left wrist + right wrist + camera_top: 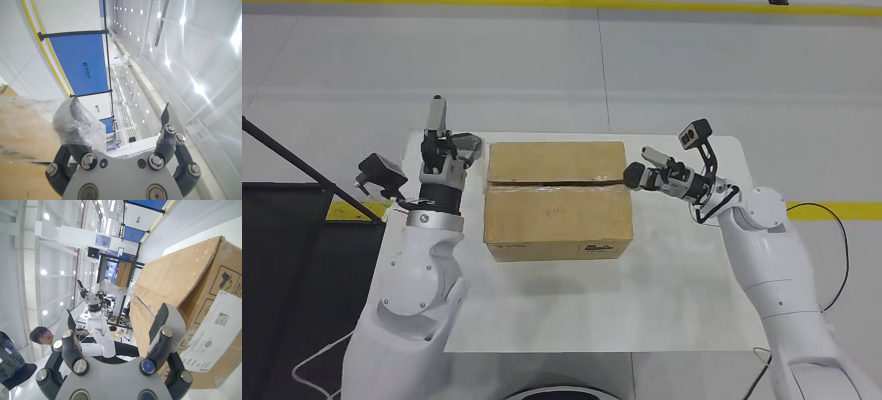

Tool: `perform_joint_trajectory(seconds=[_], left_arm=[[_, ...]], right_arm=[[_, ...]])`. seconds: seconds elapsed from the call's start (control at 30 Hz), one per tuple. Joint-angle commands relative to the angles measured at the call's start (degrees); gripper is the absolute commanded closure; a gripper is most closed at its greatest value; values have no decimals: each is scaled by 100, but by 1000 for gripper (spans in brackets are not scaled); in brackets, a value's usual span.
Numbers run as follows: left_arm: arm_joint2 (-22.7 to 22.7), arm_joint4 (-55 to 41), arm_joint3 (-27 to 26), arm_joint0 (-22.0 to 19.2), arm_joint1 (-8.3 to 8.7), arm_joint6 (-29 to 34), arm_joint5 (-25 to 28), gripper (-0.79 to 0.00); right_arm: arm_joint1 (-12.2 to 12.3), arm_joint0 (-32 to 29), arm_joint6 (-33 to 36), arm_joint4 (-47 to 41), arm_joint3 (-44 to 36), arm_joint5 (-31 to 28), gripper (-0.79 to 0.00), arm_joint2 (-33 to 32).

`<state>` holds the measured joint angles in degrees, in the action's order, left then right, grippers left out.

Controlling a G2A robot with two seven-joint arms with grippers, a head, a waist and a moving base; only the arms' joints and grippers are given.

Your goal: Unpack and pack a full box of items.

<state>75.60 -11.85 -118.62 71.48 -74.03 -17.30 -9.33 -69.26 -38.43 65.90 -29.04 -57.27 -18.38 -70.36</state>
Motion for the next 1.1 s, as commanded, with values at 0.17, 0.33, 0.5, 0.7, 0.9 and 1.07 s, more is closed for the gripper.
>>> perform_joint_trajectory(seconds=[0.17,0.33,0.5,0.7,0.9,1.07], left_arm=[[-469,14,312,-369,-103,13,-167,-785],[-791,120,440,-551,-176,-6,-279,-785],[-1059,247,595,-696,-251,-70,-348,-785],[-1321,326,918,-973,-360,-210,-412,-785],[-1544,336,1264,-1268,-480,-338,-479,-785],[-1701,310,1497,-1475,-579,-386,-530,-785]], right_arm=[[45,-101,33,-47,10,-42,-785,-107],[84,-198,51,-77,-21,-62,-785,-202],[119,-288,80,-106,-53,-82,-785,-281],[156,-334,125,-142,-47,-91,-785,-357],[188,-340,170,-160,-15,-78,-785,-415],[225,-364,191,-172,-19,-76,-785,-496]])
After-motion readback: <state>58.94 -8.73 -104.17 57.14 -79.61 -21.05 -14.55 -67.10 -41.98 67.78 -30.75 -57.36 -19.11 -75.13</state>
